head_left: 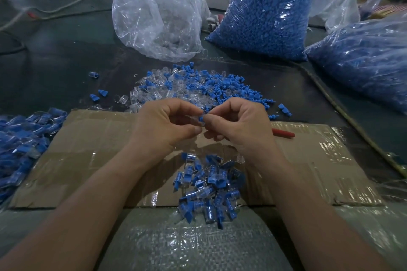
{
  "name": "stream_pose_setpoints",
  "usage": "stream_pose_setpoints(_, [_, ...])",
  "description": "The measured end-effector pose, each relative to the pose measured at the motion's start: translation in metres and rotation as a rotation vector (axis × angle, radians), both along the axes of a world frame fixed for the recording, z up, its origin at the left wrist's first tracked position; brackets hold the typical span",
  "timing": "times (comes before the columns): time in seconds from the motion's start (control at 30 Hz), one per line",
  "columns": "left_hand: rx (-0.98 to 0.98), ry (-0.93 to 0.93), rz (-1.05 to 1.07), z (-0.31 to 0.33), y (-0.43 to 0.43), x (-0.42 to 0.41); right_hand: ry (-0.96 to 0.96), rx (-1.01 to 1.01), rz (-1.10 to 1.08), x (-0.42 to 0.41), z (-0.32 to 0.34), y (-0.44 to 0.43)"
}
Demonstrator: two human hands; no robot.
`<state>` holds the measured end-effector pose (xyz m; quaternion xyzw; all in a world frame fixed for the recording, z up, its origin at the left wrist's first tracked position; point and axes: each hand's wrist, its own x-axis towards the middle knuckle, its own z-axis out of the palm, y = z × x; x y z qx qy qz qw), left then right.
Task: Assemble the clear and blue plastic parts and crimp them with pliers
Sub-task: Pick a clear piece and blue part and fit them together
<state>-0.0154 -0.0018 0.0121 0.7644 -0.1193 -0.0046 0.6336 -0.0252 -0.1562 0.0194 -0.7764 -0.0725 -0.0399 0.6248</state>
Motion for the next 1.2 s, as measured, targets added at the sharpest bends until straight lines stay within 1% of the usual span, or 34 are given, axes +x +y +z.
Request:
stream_pose_setpoints(0.2, [0.040,-0.015,-0.012,-0.0011,-0.0005,-0.0005,-0.031,-0.048,0.033,0.0012,-0.0038,0.0018])
stream_pose_setpoints(0.33, [-0.074,0.034,-0.029,0.0011,-0.0001,-0.0008,-0.058,-0.032,-0.014,0.0014,-0.0038,0.0011])
stream_pose_setpoints(0.4, [-0.114,0.052,-0.036,0.0022,0.0003,-0.0009,-0.018,-0.054,-0.038,0.0027,-0.0034,-0.0007])
stream_pose_setpoints(0.43, [-0.124,0.055,-0.045,0.0023,0.0005,-0.0007,0.026,-0.038,-0.004,0.0033,-0.0033,-0.0013])
stream_pose_setpoints(0.53, [-0.152,0.040,-0.076,0.0026,0.0003,-0.0015,0.136,0.125,0.138,0.0024,-0.0020,-0.0011])
stream_pose_setpoints(0.63, [-0.158,0.019,-0.070,0.0012,0.0018,-0.0006,0.111,0.133,0.141,0.0017,-0.0010,-0.0010])
stream_pose_setpoints(0.8, [-0.243,0.118,-0.109,0.0016,0.0030,0.0005,0.076,0.093,0.114,0.0011,-0.0008,-0.0028])
stream_pose_setpoints(0.97, [-0.182,0.106,-0.088,0.0039,0.0017,0.0000,0.064,0.075,0.120,0.0016,-0.0008,-0.0025])
stream_pose_setpoints(1.07, [-0.126,0.095,-0.072,0.0035,0.0009,-0.0004,0.058,0.026,0.115,0.0022,-0.0019,-0.0031])
stream_pose_setpoints(1.2, [-0.155,0.110,-0.080,0.0031,0.0013,-0.0001,0.031,0.042,0.132,0.0019,-0.0046,-0.0023])
